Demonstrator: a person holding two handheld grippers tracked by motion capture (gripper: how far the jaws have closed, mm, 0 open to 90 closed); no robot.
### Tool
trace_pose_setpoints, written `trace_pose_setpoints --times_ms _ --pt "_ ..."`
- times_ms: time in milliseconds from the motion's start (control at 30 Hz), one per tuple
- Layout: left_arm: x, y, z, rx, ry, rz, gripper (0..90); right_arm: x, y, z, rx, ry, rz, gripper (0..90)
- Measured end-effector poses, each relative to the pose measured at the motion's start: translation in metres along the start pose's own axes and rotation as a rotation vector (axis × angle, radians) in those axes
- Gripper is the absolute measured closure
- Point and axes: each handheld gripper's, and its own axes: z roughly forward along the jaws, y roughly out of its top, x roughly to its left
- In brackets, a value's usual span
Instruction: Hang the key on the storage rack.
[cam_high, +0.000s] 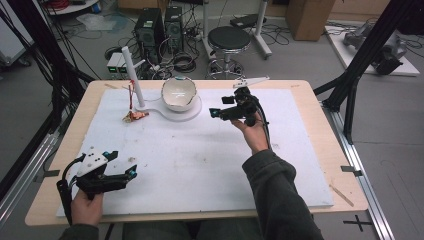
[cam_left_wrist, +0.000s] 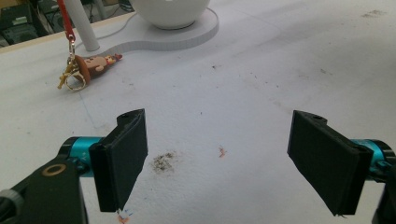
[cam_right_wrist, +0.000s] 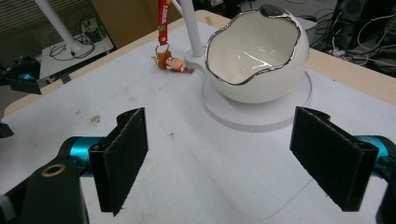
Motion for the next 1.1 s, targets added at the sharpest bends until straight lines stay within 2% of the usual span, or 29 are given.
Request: trace_pose_setpoints --times_ms 133,267,467,600,900,1100 --pt "0.0 0.0 0.0 0.001 0.0 0.0 20.5 0.0 -0.006 -0.004 -0.002 -0.005 -0.011 17.5" --pt "-0.001 0.0 0.0 0.001 -0.003 -0.004 20.5 0.0 -0.012 -0.011 -0.001 -0.018 0.001 15.2" --pt "-0.001 0.0 0.0 0.001 0.0 0.0 20.5 0.002 -0.022 -0.019 0.007 -0.032 -0.023 12.8" --pt "-0.001 0.0 0.001 0.005 -0.004 -0.002 20.5 0.002 -0.029 -0.023 0.019 -0.035 -0.027 12.7" --pt "-0.002 0.0 0.003 0.009 -0.008 -0.002 20.6 0.003 -0.041 -0.035 -0.005 -0.054 -0.03 12.5" --pt "-0.001 0.0 0.003 0.011 -0.006 0.0 20.5 0.003 -0.05 -0.044 -0.001 -0.066 -0.025 12.5"
